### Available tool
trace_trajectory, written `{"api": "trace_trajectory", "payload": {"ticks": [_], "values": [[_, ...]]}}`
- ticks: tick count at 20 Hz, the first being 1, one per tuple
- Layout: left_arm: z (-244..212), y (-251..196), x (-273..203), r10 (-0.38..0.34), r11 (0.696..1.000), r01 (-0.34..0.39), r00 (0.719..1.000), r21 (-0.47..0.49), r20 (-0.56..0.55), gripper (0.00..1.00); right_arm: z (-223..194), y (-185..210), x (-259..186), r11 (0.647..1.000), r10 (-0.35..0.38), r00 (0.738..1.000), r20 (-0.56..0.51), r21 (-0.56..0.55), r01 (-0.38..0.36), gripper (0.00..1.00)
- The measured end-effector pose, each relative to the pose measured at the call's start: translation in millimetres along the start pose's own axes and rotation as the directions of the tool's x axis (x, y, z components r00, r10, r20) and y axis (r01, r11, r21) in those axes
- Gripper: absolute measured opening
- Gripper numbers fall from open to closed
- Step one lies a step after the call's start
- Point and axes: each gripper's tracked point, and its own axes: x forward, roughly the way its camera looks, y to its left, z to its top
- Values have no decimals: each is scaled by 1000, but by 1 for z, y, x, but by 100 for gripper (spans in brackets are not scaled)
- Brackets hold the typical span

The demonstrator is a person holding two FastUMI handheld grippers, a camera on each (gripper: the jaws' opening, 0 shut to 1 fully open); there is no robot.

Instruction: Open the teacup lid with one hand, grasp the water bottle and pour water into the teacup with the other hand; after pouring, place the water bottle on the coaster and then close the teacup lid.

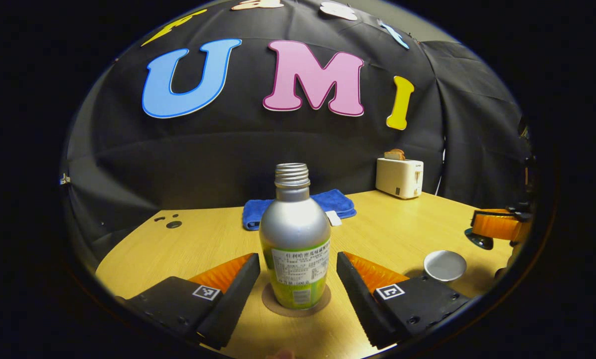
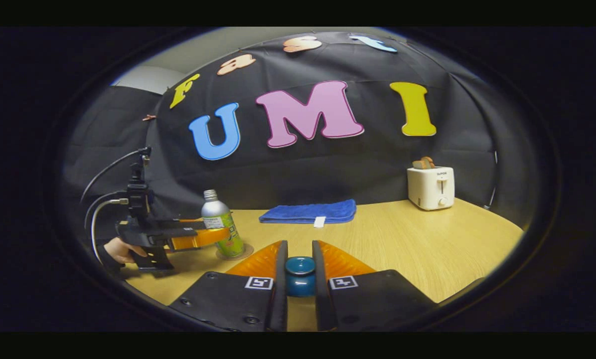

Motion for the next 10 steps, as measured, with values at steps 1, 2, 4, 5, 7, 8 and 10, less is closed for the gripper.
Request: {"api": "trace_trajectory", "payload": {"ticks": [1, 2, 4, 5, 7, 8, 10], "values": [[0, 1, -9, 4, 1000, -4, 1000, -3, -2, 97, -1, 3, 4, 1000, 9, 1000, -3, -7, -9, 31], [2, -1, -19, 4, 1000, -4, 1000, -3, 2, 97, -3, 6, 8, 1000, 17, 1000, -7, -15, -17, 31], [3, -3, -44, 8, 1000, -8, 1000, 5, 2, 97, -10, 11, 19, 999, 27, 999, -23, -36, -28, 26], [5, 0, -58, 27, 1000, -27, 1000, 13, 17, 97, -16, 13, 23, 998, 31, 999, -36, -47, -33, 31], [19, 3, -86, 52, 999, -53, 996, 3, 74, 97, -27, 17, 30, 998, 39, 997, -64, -54, -43, 26], [28, 6, -99, 62, 998, -62, 993, -2, 100, 96, -30, 18, 32, 997, 40, 997, -73, -58, -44, 22], [43, 7, -122, 76, 997, -75, 986, -10, 147, 96, -38, 17, 35, 997, 32, 995, -91, -71, -39, 26]]}}
